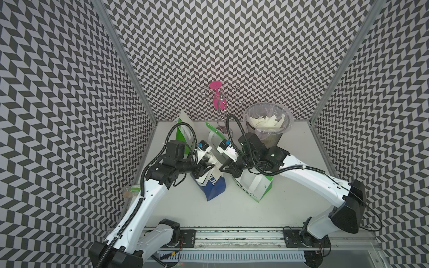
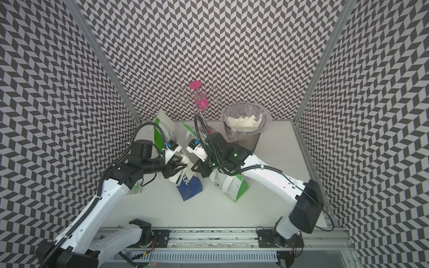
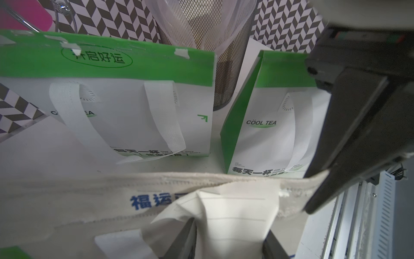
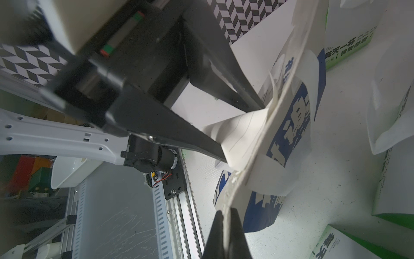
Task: Shred takeout receipts and throw away
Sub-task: Tear off the takeout receipt from the takeout bag.
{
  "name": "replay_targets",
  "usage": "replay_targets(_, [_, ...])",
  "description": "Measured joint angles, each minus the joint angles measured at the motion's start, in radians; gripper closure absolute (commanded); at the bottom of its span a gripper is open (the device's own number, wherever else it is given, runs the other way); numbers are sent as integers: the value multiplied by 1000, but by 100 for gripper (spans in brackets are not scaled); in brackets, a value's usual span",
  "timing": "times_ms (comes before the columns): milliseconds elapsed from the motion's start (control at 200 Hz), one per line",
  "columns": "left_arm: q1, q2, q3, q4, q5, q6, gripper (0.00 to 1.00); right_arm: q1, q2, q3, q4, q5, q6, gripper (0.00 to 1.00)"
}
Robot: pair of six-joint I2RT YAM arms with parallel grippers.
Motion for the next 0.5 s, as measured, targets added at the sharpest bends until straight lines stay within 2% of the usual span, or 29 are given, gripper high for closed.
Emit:
replay_targets(115, [0,0,14,2,-15,-5,68,0,0,0,0,0,-6,100])
replay_targets(185, [0,-3,16,8,-21,-7,76,0,0,0,0,0,-7,100])
replay_targets(260, [0,-4,16,13,-29,-11,78,0,0,0,-1,0,-8,100])
replay_targets(396, [0,-1,22,13,-45,-26,94,0,0,0,-1,0,-9,100])
replay_targets(501, [-3,8,42,4,-61,-24,95,0,0,0,0,1,-11,100])
